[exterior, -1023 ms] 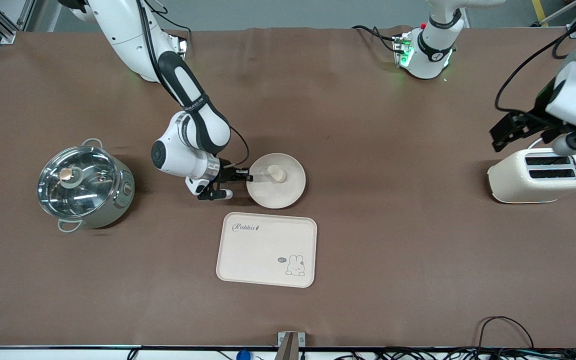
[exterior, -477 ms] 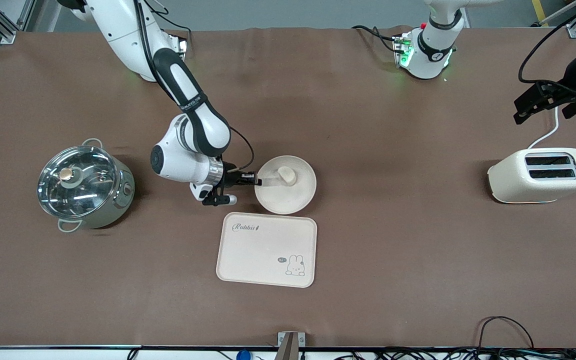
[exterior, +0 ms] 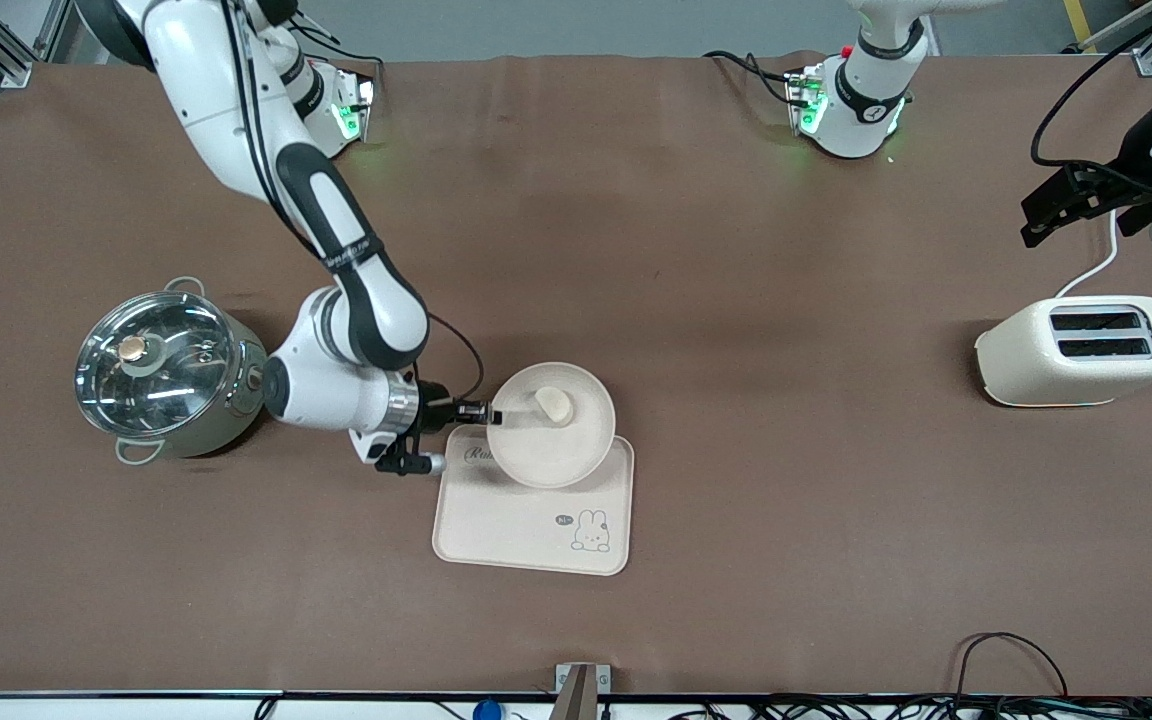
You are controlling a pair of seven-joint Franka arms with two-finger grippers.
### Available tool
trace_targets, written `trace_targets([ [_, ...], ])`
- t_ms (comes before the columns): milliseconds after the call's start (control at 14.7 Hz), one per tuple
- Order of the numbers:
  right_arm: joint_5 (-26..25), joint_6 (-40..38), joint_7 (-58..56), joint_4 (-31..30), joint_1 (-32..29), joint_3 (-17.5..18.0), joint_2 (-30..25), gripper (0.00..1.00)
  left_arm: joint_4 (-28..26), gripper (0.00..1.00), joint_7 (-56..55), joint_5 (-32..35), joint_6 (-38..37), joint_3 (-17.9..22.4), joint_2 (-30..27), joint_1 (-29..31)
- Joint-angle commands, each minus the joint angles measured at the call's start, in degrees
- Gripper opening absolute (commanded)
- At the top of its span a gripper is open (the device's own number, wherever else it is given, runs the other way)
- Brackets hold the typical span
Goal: Place bun in plate and plate on tray
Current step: 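Lift the plate with the right gripper and move it over the tray, then lower the plate onto the tray and open the right gripper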
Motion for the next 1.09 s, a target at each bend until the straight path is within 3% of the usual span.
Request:
trace_targets([
  [0,-4.6,-2.5,5.6,10.0,-1.2,0.6,7.1,0.00,-0.3,1.00,0.7,-0.3,-0.6,-0.2,-0.5,0.6],
  [205,-8.5,-7.2,9.8,20.1,-2.2,0.4,13.3,0.00,-0.1,1.00,0.7,-0.2,-0.6,-0.2,-0.5,0.6],
  [409,-10.0,-9.9,12.8,26.4,-2.5,0.0,17.0,0.00,-0.1,1.00,0.7,-0.2,-0.6,-0.2,-0.4,0.6],
  [1023,-10.1,-11.1,12.8,30.1,-3.2,-2.0,19.4,0.00,0.0,1.00,0.8,-0.2,-0.6,-0.1,-0.5,0.5],
])
